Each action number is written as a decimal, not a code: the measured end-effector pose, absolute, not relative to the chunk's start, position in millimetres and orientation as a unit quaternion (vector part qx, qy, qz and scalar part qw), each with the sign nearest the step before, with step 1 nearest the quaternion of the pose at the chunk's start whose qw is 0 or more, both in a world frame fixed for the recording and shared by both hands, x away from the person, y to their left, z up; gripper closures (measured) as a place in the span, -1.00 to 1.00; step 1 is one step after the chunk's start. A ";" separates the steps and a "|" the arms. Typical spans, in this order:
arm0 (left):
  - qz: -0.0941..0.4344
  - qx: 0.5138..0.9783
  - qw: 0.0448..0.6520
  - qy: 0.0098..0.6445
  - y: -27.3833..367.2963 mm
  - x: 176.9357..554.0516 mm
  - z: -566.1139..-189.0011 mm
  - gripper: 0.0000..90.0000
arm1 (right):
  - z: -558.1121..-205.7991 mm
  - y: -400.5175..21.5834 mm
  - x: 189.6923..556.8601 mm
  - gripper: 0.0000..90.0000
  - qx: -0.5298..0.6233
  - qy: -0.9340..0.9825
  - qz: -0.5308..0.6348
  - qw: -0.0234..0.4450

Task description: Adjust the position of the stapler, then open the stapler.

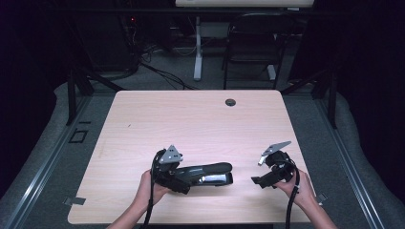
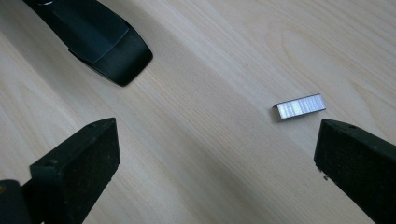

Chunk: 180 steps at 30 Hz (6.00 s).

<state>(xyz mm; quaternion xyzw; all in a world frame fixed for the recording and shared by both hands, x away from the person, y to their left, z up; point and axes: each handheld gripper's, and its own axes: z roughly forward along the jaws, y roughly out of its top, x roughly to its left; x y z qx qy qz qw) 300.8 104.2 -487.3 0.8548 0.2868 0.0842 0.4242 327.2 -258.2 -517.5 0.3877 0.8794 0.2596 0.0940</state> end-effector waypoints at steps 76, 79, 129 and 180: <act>0.159 0.833 0.415 0.330 31.3 271.0 -550.5 1.00 | -558.9 -159.6 296.1 1.00 0.319 0.880 0.322 0.143; 0.157 0.832 0.416 0.332 30.5 272.5 -552.2 1.00 | -558.8 -159.6 296.7 0.99 0.312 0.882 0.320 0.148; 0.173 0.809 0.441 0.348 13.6 272.9 -560.3 1.00 | -564.1 -161.2 300.7 1.00 0.331 0.864 0.350 0.143; 0.165 0.809 0.441 0.351 11.9 274.6 -559.0 1.00 | -565.1 -160.5 299.8 1.00 0.333 0.862 0.357 0.140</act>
